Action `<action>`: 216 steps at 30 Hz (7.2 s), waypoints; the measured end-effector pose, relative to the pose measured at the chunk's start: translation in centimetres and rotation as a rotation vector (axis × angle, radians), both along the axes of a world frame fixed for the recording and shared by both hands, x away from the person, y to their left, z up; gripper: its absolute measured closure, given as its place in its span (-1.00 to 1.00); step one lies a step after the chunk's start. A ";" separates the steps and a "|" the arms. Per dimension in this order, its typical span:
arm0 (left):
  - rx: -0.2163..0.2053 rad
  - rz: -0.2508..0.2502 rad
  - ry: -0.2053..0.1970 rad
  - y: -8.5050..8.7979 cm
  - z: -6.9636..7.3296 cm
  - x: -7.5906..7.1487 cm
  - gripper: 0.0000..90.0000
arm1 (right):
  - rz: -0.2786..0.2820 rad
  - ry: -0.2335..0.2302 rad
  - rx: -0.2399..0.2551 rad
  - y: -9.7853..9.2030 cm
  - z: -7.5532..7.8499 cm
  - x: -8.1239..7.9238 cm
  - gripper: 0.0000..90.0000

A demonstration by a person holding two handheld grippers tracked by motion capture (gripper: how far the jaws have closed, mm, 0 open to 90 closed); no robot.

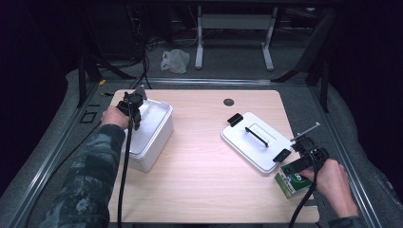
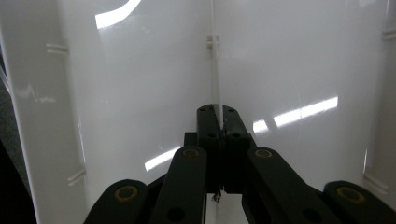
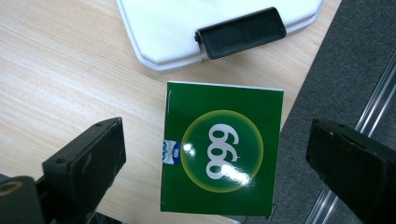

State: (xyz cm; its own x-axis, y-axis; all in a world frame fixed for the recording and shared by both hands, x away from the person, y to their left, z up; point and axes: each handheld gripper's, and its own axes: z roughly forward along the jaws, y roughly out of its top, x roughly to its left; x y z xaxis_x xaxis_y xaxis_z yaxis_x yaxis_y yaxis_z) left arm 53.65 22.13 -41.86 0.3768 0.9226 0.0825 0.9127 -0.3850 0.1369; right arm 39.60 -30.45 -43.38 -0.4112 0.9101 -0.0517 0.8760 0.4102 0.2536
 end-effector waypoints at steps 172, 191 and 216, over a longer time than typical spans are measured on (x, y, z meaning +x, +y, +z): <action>-0.089 0.189 -0.193 3.6 -4.7 -5.6 0.98 | -0.021 0.040 -0.022 -0.8 -1.2 0.2 -0.98; -0.048 0.355 -0.085 3.7 -10.7 -4.4 0.98 | -0.018 0.041 -0.019 -0.8 -1.4 0.2 -0.97; -0.098 0.093 -0.250 5.2 -5.1 -11.5 -1.00 | -0.032 0.061 0.020 -1.3 -2.9 1.1 -1.00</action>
State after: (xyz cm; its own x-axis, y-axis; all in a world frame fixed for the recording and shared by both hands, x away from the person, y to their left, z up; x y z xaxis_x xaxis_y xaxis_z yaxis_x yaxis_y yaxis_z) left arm 42.15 27.38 -46.98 0.2692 0.9605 0.0705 0.8769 -0.2747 0.3945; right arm 40.65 -31.78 -46.30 -0.3841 0.9232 -0.0087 0.9025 0.3775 0.2073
